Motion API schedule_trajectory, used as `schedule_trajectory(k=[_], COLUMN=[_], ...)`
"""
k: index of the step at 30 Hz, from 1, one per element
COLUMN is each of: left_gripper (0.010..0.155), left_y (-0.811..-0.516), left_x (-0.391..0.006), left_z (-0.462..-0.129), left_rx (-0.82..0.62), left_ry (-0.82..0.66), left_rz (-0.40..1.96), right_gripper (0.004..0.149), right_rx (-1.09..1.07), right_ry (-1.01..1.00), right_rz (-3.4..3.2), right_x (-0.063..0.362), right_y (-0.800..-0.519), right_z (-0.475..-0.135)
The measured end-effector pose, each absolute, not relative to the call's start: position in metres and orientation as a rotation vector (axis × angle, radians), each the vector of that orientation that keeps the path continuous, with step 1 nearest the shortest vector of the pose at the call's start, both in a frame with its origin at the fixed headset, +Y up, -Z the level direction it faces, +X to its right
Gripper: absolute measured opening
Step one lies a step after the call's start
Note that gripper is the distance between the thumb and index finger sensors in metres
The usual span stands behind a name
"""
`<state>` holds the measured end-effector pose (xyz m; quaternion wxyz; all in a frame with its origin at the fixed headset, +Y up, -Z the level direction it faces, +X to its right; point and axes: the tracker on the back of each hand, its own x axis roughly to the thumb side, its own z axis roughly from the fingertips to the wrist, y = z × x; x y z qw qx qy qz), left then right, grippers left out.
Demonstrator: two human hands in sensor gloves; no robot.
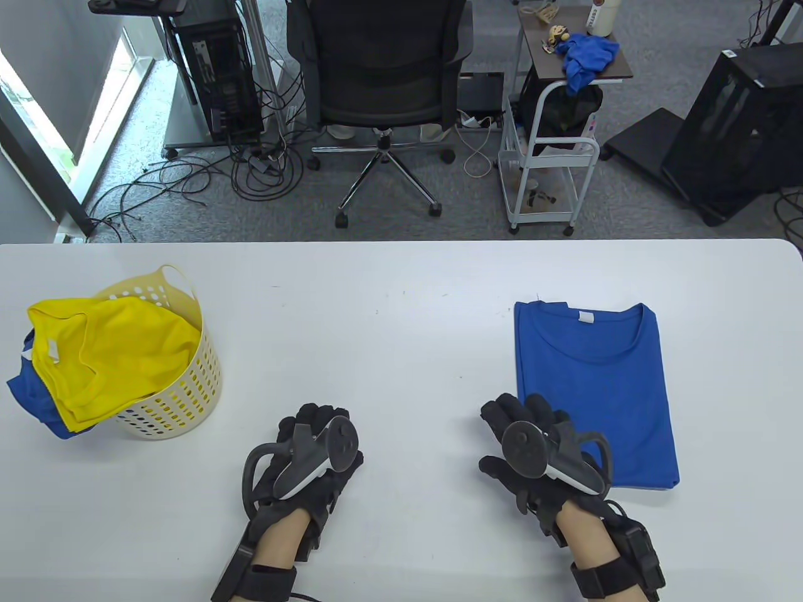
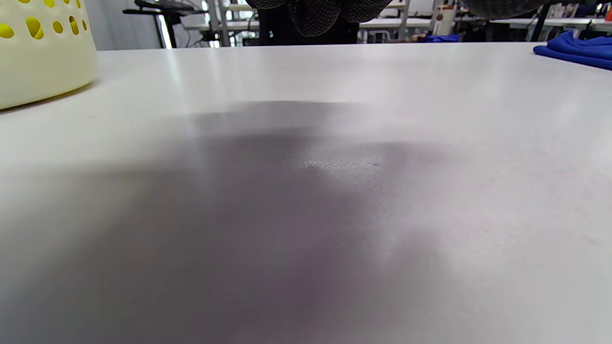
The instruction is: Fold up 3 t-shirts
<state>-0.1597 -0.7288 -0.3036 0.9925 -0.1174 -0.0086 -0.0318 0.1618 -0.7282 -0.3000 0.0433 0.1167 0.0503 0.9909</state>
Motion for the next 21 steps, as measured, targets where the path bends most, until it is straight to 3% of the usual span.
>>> schedule_trajectory(k=[3, 7, 12, 16, 21], left_gripper=[0.075, 0.074, 0.070, 0.065, 0.060], left_y=[-0.731, -0.727, -0.663, -0.611, -0.594], left_x=[-0.161, -0.159, -0.173, -0.219, -0.279], left_z=[-0.306, -0.305, -0.305, -0.304, -0.300], left_rx=[-0.223, -0.212, -0.044, 0.000, -0.041], left_ry=[0.009, 0.022, 0.069, 0.233, 0.443], left_rz=[-0.095, -0.137, -0.130, -0.283, -0.386], right_gripper=[0.076, 0.077, 0.076, 0.075, 0.075], right_rx=[0.354, 0.353, 0.400, 0.417, 0.409], right_ry=[0.228, 0.161, 0.123, 0.116, 0.113], right_rz=[2.998, 2.939, 2.882, 2.860, 2.841], right_x=[0.169, 0.173, 0.171, 0.171, 0.174], right_y=[-0.736, -0.731, -0.725, -0.722, -0.721], right_z=[-0.300, -0.297, -0.293, -0.292, -0.293])
